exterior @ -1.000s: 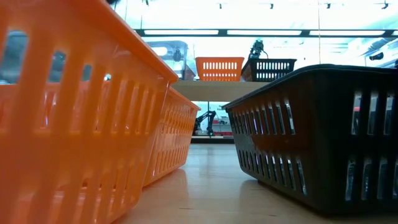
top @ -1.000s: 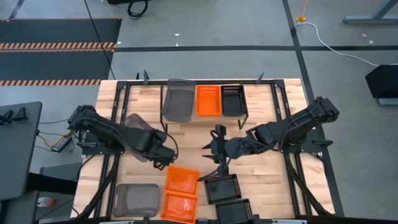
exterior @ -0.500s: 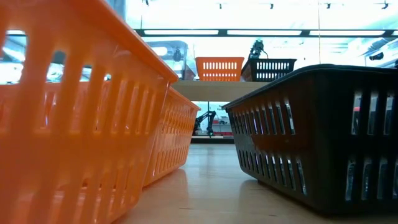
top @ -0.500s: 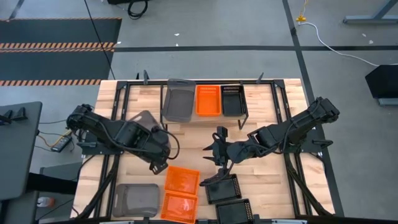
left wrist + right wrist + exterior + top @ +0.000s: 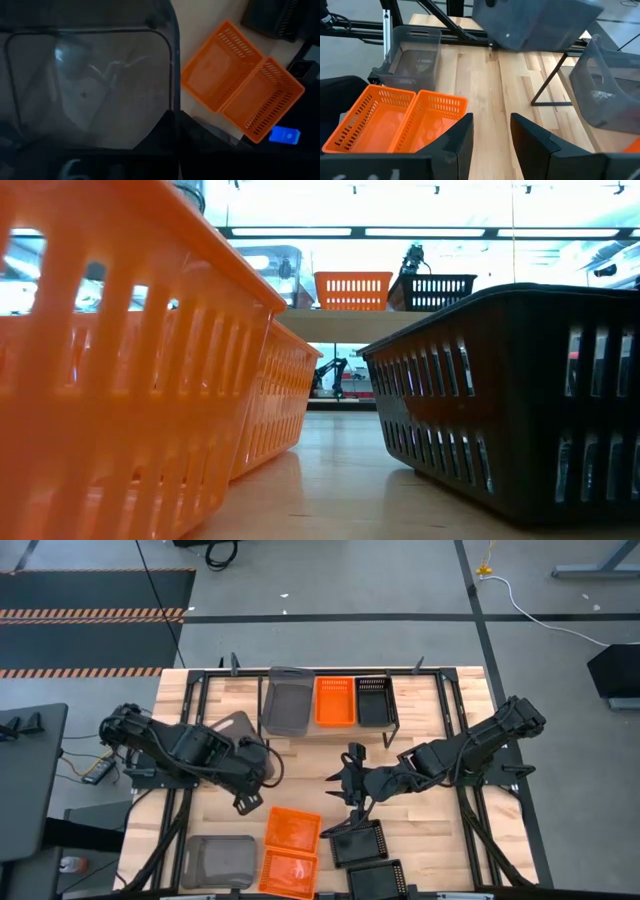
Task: Stack baskets on shelf by color
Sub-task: Stack the top black transparent bin on the black transparent bin on the shelf
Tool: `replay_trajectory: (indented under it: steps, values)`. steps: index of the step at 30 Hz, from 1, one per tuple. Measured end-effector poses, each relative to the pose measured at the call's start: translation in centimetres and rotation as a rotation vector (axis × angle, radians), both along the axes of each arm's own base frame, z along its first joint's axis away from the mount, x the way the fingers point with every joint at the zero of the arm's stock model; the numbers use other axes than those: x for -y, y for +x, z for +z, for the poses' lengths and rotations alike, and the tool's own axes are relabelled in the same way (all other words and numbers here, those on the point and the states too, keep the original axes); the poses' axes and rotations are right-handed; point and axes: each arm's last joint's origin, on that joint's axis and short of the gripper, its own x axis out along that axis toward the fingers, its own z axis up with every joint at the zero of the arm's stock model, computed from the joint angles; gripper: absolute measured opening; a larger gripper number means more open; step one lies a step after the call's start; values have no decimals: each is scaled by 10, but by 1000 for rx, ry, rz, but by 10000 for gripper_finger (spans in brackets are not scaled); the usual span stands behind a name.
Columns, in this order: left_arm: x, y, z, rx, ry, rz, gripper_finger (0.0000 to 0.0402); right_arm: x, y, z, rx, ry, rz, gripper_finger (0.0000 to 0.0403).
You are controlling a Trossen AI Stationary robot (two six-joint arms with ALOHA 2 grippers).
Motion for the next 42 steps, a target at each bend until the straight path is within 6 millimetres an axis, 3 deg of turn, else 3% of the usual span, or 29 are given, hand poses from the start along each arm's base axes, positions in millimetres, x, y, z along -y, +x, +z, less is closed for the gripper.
replay_trajectory:
  steps: [9,18,24,34,42]
  values:
    - [-11,-23,19,90,9,-23,4,0,2,-2,-2,-5,0,136]
    - [-23,-34,30,183,273,-158,4,2,2,-2,2,5,-14,136]
    - [-26,-33,32,184,450,-259,5,3,3,-1,14,-2,-61,136]
    - [-36,-14,39,282,559,-390,8,12,7,1,34,5,-88,136]
    - [-62,1,44,308,594,-487,9,16,9,1,34,3,-99,136]
